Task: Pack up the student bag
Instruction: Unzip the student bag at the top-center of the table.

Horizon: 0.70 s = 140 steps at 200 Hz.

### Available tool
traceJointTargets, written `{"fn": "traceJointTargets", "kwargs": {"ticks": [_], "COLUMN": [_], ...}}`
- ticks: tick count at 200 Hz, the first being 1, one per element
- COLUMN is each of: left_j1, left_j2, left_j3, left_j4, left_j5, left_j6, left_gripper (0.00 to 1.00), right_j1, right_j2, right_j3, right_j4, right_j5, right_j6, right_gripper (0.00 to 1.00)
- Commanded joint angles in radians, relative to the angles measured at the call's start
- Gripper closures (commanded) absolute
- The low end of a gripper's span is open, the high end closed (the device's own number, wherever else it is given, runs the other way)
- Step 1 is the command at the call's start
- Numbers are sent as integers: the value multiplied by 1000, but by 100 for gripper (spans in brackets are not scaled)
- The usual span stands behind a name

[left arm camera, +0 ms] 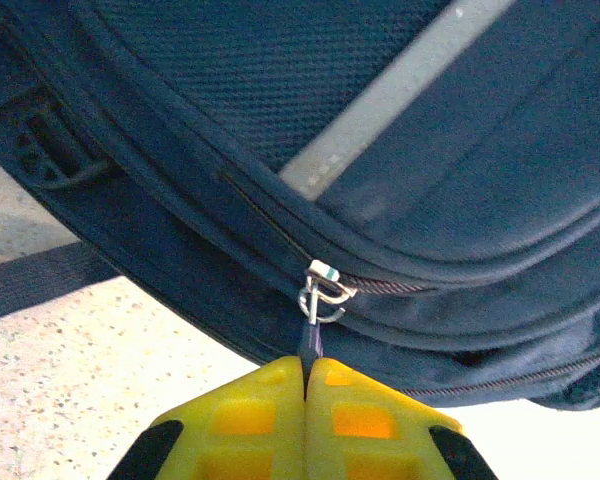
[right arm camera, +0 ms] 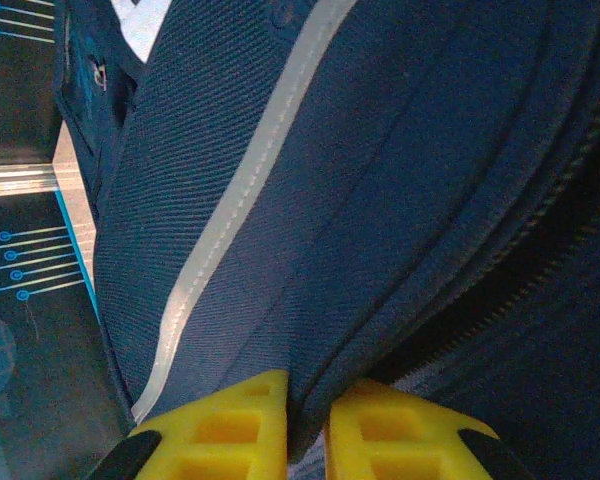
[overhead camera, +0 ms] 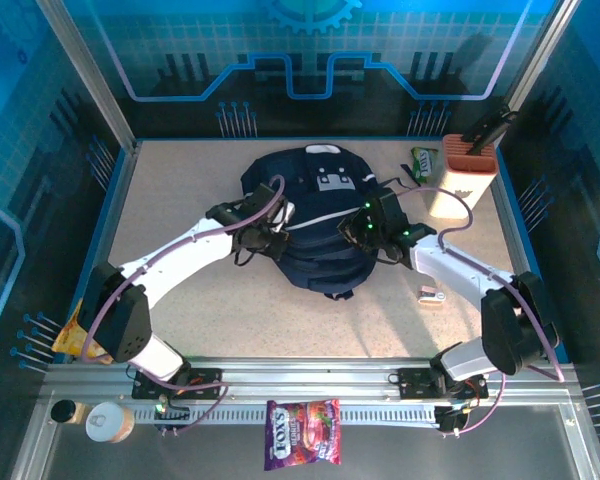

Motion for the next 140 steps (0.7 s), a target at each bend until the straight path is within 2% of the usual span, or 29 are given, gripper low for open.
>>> {"fn": "traceJointTargets", "kwargs": {"ticks": [1,40,57,80,103,117,140], "left_j1": [36,58,59,75,118,154,207], "left_j2": [-19,68,103,108,42,-9,-81], "left_j3": [-7,84,127,166,154,132,92], "left_j4": [4,55,48,15,16,31,65], "left_j5": [-74,-33,-22,-30,3,35,43], "left_j6": [3,-53,-68,-73,-81,-85,-93], "left_gripper": [100,100,98,78,51,42,24], "right_j1": [-23,-21,-20,-22,-17,-14,-19], "right_j2": [23,31,9,-65,-142,-179,-235], "right_j3": [33,39,42,51,62,49,16], "right_j4": [-15,-7,-37,-152,-327,-438,-571], "right_j5": [60,32,23,36,123,215,335], "right_j6": [-59,-103,-144,-225,-314,-332,-329], "right_gripper": [85,84,77,57,35,26,19]}}
